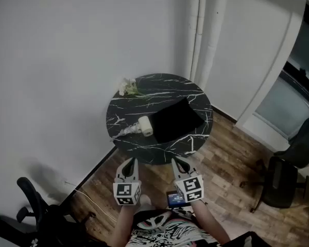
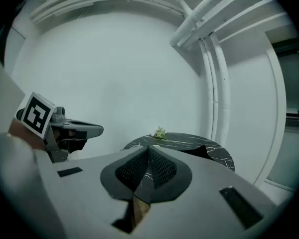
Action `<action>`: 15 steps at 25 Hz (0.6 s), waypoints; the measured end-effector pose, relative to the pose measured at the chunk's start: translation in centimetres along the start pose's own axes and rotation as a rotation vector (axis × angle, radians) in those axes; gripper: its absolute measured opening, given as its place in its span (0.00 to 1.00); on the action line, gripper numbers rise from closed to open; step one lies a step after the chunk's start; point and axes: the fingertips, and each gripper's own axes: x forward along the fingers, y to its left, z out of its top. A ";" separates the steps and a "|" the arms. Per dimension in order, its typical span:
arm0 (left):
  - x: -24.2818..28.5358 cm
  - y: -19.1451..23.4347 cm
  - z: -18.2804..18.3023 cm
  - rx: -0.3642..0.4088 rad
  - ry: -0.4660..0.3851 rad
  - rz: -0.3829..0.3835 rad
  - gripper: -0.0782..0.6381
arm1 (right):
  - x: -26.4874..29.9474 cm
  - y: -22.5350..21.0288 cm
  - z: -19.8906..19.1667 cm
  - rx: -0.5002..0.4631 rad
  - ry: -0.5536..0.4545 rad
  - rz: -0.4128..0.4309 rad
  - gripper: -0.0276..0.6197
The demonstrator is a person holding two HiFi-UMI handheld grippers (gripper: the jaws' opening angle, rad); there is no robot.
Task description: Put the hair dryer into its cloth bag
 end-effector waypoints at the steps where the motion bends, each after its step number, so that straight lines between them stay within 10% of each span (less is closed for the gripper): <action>1: -0.2 -0.1 0.0 0.002 0.001 0.000 0.13 | -0.1 0.0 0.0 -0.006 0.000 0.000 0.07; 15: -2.0 0.5 -0.3 -0.002 0.011 0.039 0.13 | -0.6 1.0 0.0 -0.054 -0.004 0.025 0.07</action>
